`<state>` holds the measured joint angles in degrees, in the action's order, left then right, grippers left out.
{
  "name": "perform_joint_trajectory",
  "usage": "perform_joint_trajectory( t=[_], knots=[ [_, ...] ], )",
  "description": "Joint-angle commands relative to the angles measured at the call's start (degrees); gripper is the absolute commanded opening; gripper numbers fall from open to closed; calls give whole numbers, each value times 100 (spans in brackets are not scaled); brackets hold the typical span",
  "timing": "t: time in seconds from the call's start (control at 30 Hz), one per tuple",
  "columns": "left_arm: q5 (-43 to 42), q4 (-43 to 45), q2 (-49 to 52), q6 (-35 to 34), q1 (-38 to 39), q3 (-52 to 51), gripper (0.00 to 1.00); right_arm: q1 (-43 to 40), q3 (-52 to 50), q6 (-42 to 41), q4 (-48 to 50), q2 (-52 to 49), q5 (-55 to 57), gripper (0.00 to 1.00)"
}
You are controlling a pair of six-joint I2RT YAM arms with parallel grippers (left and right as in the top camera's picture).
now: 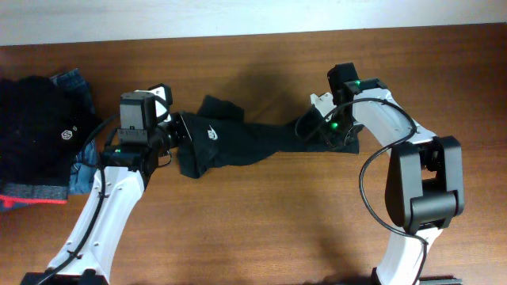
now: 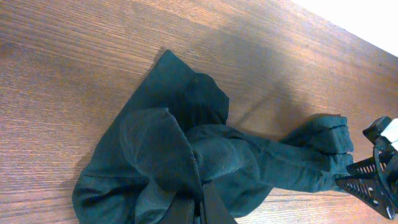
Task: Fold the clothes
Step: 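Grasp the shirt's right side with the right gripper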
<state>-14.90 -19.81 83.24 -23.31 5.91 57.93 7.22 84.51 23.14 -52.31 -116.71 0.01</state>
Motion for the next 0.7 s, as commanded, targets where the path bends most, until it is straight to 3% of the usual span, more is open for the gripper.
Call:
perform_joint_trajectory(
  t=[0.0,0.67],
  knots=[
    [37,-4,-33,114,-17,57,1,-7,-52,48,107,-111,59,47],
    [39,-4,-33,114,-17,57,1,-7,-72,44,487,-295,46,47]
  ],
)
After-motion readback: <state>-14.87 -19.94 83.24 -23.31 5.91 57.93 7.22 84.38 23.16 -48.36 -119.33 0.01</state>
